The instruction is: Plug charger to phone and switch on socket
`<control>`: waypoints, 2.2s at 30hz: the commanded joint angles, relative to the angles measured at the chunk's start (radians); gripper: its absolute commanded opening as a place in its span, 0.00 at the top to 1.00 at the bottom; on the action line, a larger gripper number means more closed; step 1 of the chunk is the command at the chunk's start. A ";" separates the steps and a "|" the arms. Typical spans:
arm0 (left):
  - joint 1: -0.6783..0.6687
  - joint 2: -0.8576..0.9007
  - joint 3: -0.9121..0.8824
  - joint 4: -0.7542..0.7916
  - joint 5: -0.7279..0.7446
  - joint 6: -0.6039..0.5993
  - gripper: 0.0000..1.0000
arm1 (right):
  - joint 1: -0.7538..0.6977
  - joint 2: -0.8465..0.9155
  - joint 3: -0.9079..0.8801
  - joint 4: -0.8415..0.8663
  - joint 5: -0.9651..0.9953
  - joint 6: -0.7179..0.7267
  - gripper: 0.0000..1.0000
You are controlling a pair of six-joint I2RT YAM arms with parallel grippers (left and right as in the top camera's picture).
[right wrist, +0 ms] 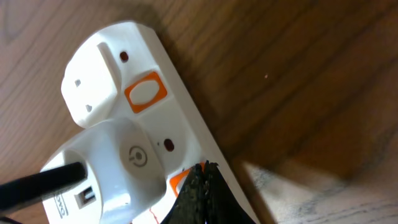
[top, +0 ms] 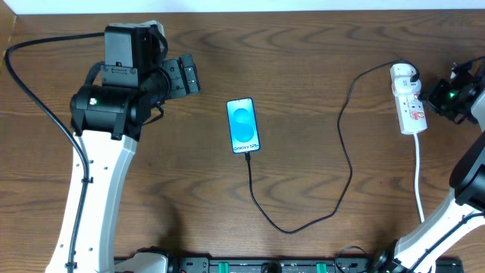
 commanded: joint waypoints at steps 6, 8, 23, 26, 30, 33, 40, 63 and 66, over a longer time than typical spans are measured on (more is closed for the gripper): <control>0.000 -0.004 -0.004 -0.003 -0.017 0.005 0.07 | 0.038 0.011 0.011 0.001 -0.025 0.008 0.99; 0.000 -0.004 -0.004 -0.003 -0.017 0.005 0.07 | 0.045 0.011 0.011 0.002 -0.024 0.008 0.99; 0.000 -0.004 -0.004 -0.003 -0.017 0.005 0.07 | 0.074 0.011 0.011 -0.023 -0.025 0.054 0.99; 0.000 -0.004 -0.004 -0.003 -0.017 0.005 0.07 | 0.082 0.011 0.011 -0.033 -0.025 0.059 0.99; 0.000 -0.004 -0.004 -0.003 -0.017 0.005 0.07 | 0.095 0.011 0.011 -0.053 -0.024 0.079 0.99; 0.000 -0.004 -0.004 -0.003 -0.017 0.005 0.07 | 0.104 0.011 0.011 -0.064 -0.024 0.097 0.99; 0.000 -0.004 -0.004 -0.003 -0.017 0.005 0.07 | 0.129 0.012 0.011 -0.100 -0.017 0.148 0.99; 0.000 -0.004 -0.004 -0.003 -0.017 0.005 0.07 | 0.123 0.003 0.013 -0.053 0.045 0.256 0.99; 0.000 -0.004 -0.004 -0.003 -0.017 0.005 0.07 | 0.089 -0.031 0.015 -0.036 0.004 0.256 0.99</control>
